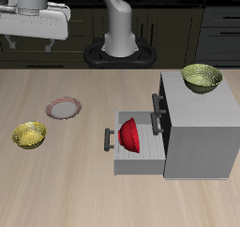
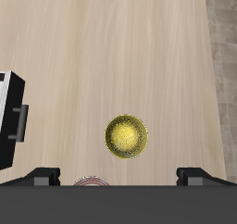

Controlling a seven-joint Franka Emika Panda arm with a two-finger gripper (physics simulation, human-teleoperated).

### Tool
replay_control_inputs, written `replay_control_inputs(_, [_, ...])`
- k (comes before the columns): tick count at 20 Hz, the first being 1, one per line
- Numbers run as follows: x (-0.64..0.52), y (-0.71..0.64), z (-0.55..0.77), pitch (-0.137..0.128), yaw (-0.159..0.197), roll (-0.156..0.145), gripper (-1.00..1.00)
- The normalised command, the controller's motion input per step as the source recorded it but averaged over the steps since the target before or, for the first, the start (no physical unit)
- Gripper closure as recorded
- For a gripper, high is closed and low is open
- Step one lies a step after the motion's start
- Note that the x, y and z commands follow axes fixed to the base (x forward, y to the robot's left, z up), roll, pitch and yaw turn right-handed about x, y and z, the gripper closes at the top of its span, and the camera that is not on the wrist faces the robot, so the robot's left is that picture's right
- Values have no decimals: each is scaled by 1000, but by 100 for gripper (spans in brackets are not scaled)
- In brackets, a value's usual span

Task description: Place the yellow bowl on the plate

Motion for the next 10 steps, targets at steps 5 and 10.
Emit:
replay_control_inputs(5, [176, 14, -342, 30, 10, -3, -100])
replay_control_inputs(10, [158, 49, -462, 41, 12, 5, -100])
